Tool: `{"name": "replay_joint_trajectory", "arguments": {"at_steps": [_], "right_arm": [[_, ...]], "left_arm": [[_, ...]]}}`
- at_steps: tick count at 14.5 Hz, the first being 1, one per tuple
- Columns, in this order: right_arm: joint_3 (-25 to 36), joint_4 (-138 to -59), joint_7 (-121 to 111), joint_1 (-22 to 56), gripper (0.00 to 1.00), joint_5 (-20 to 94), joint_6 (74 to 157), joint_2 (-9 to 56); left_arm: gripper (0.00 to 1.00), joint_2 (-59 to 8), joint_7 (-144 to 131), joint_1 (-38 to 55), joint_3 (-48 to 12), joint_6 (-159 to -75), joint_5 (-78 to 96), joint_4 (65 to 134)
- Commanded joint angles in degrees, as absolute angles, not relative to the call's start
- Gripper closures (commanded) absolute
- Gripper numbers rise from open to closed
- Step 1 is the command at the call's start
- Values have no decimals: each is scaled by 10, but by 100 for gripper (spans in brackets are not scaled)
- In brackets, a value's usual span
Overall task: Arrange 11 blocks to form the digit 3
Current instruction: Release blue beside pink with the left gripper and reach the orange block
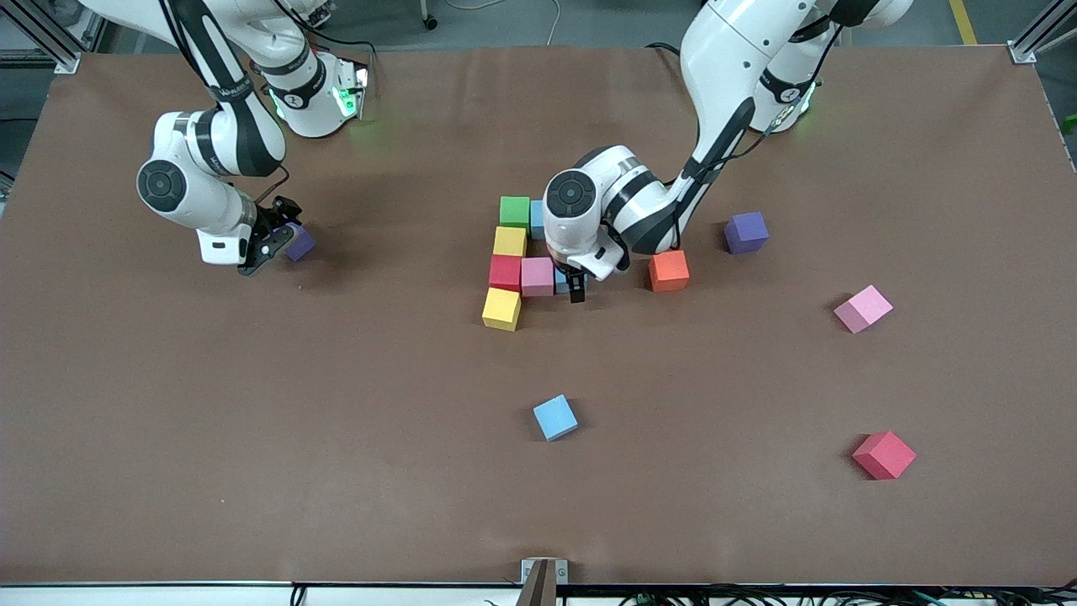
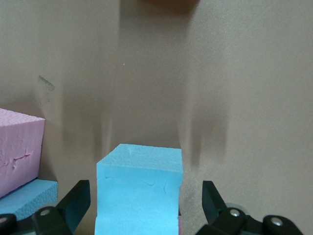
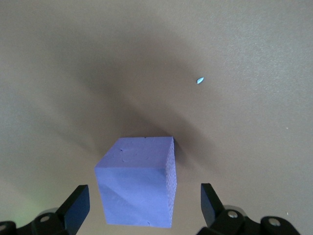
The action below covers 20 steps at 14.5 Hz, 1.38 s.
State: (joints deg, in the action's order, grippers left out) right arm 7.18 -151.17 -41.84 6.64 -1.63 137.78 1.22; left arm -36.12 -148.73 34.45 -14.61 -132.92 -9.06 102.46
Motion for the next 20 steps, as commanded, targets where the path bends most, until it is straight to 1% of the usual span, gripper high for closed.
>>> {"name": "replay_joint_trajectory", "arguments": {"at_steps": [1,3,7,10,13,14,16,18,19,20], "right_arm": [[66,-1557,-428,58,0,-30,1412,-19],[66,-1571,-431,57,0,-30,1436,-18],[66,-1578,-431,57,1,-29,1445,-18],[66,-1586,-432,55,1,-29,1455,-17],[66,-1586,-432,55,6,-30,1462,-16],[66,-1586,-431,55,11,-29,1466,-15],[66,-1586,-432,55,25,-30,1467,-14],[66,-1586,-432,54,41,-30,1474,-12],[66,-1586,-432,55,48,-30,1479,-11],[67,-1586,-432,55,51,-30,1481,-11]], "left_arm": [[0,-332,-1485,347,-145,-1303,-96,1026],[0,-312,-1484,346,-148,-1277,-96,1020],[0,-271,-1418,341,-147,-1226,-97,1021],[0,-260,-1221,321,-143,-1195,-97,1024],[0,-254,-996,287,-146,-1155,-96,1029],[0,-252,-927,276,-148,-1139,-96,1033],[0,-247,-814,254,-149,-1128,-95,1042],[0,-252,-707,222,-149,-1128,-89,1052],[0,-259,-661,221,-149,-1133,-88,1060],[0,-254,-634,214,-149,-1149,-88,1076]]}}
